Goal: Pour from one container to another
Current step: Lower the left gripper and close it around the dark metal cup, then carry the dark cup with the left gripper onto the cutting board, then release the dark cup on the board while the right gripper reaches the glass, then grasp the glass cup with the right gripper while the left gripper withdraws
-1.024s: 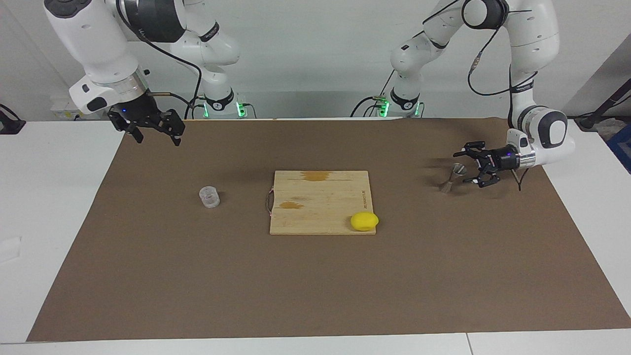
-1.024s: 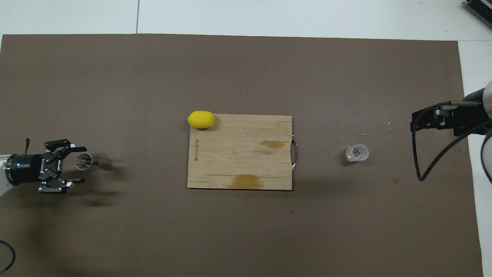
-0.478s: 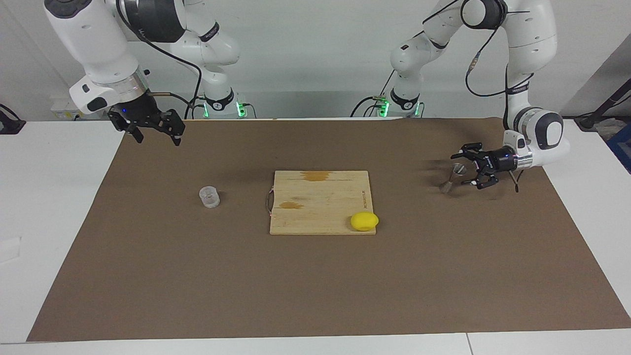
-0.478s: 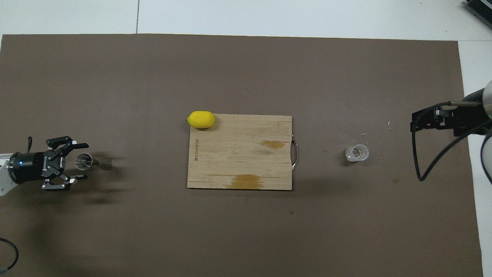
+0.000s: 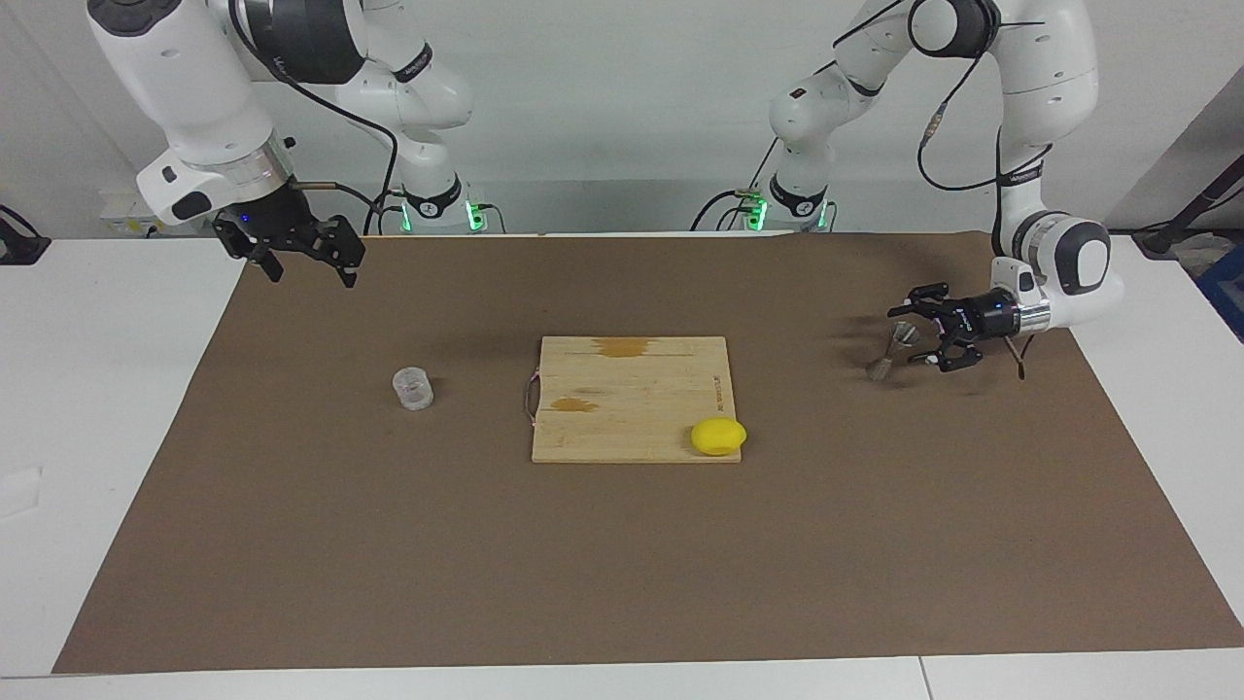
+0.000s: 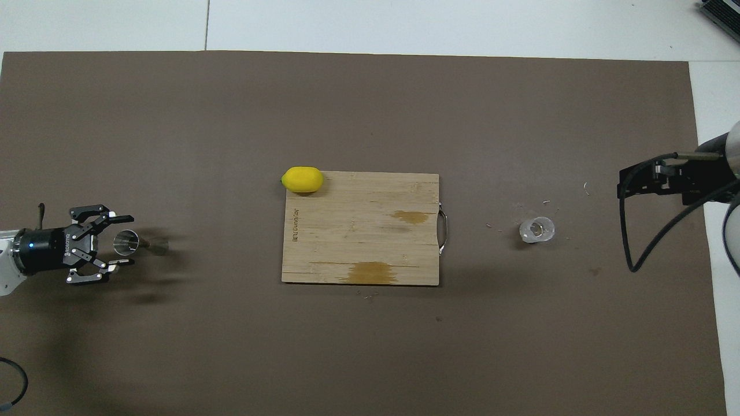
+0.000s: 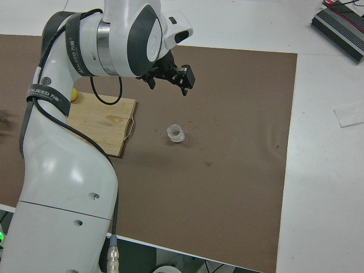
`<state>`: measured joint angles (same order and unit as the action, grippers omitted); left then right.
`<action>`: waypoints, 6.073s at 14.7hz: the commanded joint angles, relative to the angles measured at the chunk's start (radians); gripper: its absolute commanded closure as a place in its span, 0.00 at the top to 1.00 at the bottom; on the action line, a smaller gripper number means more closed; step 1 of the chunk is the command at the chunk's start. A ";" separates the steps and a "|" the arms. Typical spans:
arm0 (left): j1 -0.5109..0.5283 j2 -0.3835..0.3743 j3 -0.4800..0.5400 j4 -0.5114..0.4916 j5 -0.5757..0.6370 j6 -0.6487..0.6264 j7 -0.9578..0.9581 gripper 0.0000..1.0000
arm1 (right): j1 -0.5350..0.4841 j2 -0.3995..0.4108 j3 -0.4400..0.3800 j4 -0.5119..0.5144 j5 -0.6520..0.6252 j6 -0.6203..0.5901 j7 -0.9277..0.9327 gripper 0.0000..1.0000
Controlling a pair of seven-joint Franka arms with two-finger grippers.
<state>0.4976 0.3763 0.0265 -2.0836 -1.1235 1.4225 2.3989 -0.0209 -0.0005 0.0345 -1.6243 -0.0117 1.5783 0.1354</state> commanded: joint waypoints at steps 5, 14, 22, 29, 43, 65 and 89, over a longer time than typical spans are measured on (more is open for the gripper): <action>-0.005 -0.030 0.009 -0.030 -0.021 0.027 0.026 0.57 | -0.014 -0.015 0.007 -0.014 -0.002 -0.007 -0.017 1.00; -0.013 -0.028 0.009 0.040 -0.021 -0.042 0.006 0.43 | -0.014 -0.015 0.007 -0.014 -0.002 -0.007 -0.017 1.00; -0.180 -0.054 -0.007 0.030 -0.133 -0.059 -0.116 0.42 | -0.013 -0.015 0.007 -0.012 -0.002 -0.007 -0.017 1.00; -0.434 -0.080 -0.007 -0.048 -0.387 0.041 -0.184 0.43 | -0.014 -0.015 0.007 -0.012 -0.002 -0.011 -0.019 1.00; -1.019 -0.132 -0.010 -0.112 -1.004 0.607 -0.143 0.46 | -0.014 -0.013 0.005 -0.012 -0.002 0.015 0.003 0.99; -1.071 -0.151 -0.007 -0.163 -1.112 0.794 0.172 1.00 | -0.188 0.160 0.001 -0.204 0.292 0.153 0.797 0.98; -0.321 -0.169 0.004 0.080 0.373 0.274 -0.213 1.00 | -0.146 0.240 0.005 -0.506 0.573 0.529 0.765 0.92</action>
<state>0.1580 0.1321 0.0400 -2.1476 -0.8501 1.7703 2.2479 -0.1809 0.2623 0.0356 -2.0939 0.5285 2.0825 0.9357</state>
